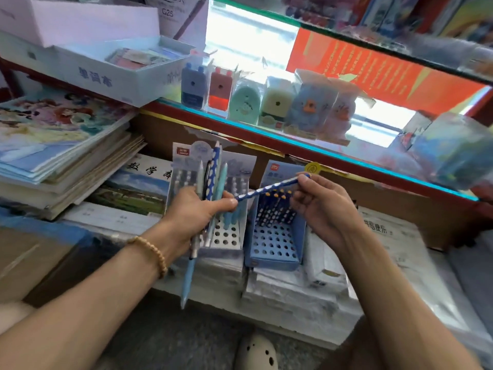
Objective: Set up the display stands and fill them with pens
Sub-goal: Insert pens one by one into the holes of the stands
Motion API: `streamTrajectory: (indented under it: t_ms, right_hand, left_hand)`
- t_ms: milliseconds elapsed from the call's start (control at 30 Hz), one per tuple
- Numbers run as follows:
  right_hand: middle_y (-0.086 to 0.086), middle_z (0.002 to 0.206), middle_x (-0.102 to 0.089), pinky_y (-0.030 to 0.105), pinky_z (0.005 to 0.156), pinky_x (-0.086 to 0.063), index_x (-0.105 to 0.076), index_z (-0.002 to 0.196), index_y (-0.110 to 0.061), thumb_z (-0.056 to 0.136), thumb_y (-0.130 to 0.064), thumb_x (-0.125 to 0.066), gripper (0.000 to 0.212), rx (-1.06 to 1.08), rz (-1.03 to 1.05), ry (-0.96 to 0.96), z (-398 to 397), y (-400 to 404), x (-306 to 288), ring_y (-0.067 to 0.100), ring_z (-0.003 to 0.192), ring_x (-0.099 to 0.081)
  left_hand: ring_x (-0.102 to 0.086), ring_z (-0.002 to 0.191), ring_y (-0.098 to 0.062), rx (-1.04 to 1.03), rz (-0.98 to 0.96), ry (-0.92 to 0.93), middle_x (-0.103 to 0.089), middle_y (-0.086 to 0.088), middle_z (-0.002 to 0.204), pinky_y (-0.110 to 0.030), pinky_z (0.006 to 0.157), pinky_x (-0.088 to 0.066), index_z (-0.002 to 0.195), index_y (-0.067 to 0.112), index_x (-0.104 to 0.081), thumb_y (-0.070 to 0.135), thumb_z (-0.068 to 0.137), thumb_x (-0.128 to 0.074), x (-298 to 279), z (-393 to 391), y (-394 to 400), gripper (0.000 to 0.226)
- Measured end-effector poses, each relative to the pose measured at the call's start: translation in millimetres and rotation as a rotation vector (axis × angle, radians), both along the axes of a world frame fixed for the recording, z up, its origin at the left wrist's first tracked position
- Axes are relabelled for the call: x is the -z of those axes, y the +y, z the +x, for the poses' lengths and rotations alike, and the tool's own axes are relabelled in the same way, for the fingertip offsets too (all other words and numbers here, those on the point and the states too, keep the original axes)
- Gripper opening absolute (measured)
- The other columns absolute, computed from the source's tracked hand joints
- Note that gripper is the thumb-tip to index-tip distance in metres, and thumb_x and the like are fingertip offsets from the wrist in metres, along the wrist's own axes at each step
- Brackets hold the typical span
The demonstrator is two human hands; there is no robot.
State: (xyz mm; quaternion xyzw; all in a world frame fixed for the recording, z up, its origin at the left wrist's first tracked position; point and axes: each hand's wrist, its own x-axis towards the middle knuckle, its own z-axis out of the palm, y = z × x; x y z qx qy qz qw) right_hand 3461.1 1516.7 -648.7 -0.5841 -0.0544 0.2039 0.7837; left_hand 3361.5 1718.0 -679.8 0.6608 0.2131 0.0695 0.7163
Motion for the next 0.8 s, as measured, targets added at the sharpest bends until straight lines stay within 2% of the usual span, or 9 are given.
streamTrajectory:
  t_ms: [67,133,267,333,400,533,667,800]
  right_hand:
    - [0.006,0.076,-0.067,0.025,0.064,-0.057,-0.066,0.093,-0.007,0.087,-0.009,-0.064,0.006,0.059,0.030,0.016,4,-8,2,0.013,0.067,-0.062]
    - [0.006,0.076,-0.070,0.026,0.067,-0.057,-0.067,0.090,-0.007,0.091,-0.006,-0.063,0.004,0.152,-0.070,-0.052,9,-21,4,0.015,0.069,-0.064]
    - [0.008,0.077,-0.074,0.032,0.071,-0.059,-0.069,0.083,-0.012,0.089,-0.004,-0.070,0.010,0.373,-0.490,-0.323,23,-43,17,0.023,0.074,-0.071]
    - [0.005,0.079,-0.074,0.033,0.069,-0.060,-0.071,0.083,-0.019,0.085,-0.010,-0.076,0.010,0.387,-0.717,-0.436,30,-46,30,0.020,0.075,-0.072]
    - [0.000,0.076,-0.074,0.042,0.073,-0.061,-0.073,0.082,-0.021,0.082,-0.014,-0.077,0.008,0.391,-0.849,-0.481,37,-46,42,0.018,0.075,-0.072]
    - [0.000,0.079,-0.074,0.046,0.078,-0.061,-0.076,0.092,-0.015,0.085,-0.016,-0.076,0.007,0.396,-0.867,-0.487,47,-44,50,0.017,0.078,-0.071]
    - [0.000,0.079,-0.074,0.046,0.078,-0.061,-0.077,0.093,-0.014,0.086,-0.017,-0.075,0.007,0.363,-0.858,-0.512,49,-40,51,0.018,0.078,-0.071]
    - [-0.001,0.080,-0.073,0.045,0.079,-0.060,-0.076,0.091,-0.017,0.087,-0.016,-0.073,0.005,0.312,-0.910,-0.540,50,-36,55,0.017,0.080,-0.071]
  left_hand:
    - [-0.063,0.074,-0.014,0.043,0.055,0.020,-0.070,-0.005,0.085,-0.024,0.064,-0.047,0.086,0.010,-0.071,0.015,0.082,-0.075,2,5,-11,0.008]
    - [-0.063,0.080,-0.019,0.046,0.109,0.039,-0.070,-0.007,0.090,-0.025,0.063,-0.046,0.088,0.010,-0.071,0.020,0.081,-0.077,6,11,-20,0.013]
    - [-0.060,0.074,-0.015,0.053,0.115,0.046,-0.066,-0.003,0.084,-0.023,0.060,-0.043,0.085,0.013,-0.066,0.026,0.085,-0.073,6,20,-30,0.014]
    - [-0.057,0.068,-0.013,0.063,0.122,0.047,-0.062,-0.001,0.077,-0.021,0.058,-0.043,0.081,0.014,-0.064,0.029,0.086,-0.072,5,22,-33,0.018]
    - [-0.056,0.067,-0.013,0.082,0.124,0.044,-0.060,-0.001,0.075,-0.022,0.059,-0.044,0.078,0.014,-0.062,0.030,0.086,-0.071,4,25,-36,0.020]
    - [-0.058,0.076,-0.016,0.084,0.124,0.039,-0.061,-0.002,0.081,-0.026,0.064,-0.043,0.081,0.014,-0.063,0.031,0.084,-0.073,4,31,-38,0.020]
    - [-0.059,0.083,-0.019,0.092,0.122,0.042,-0.061,-0.004,0.086,-0.028,0.069,-0.043,0.086,0.013,-0.064,0.031,0.083,-0.074,8,32,-36,0.021]
    - [-0.058,0.083,-0.019,0.098,0.123,0.043,-0.060,-0.004,0.086,-0.028,0.068,-0.043,0.087,0.012,-0.065,0.031,0.083,-0.074,9,32,-36,0.021]
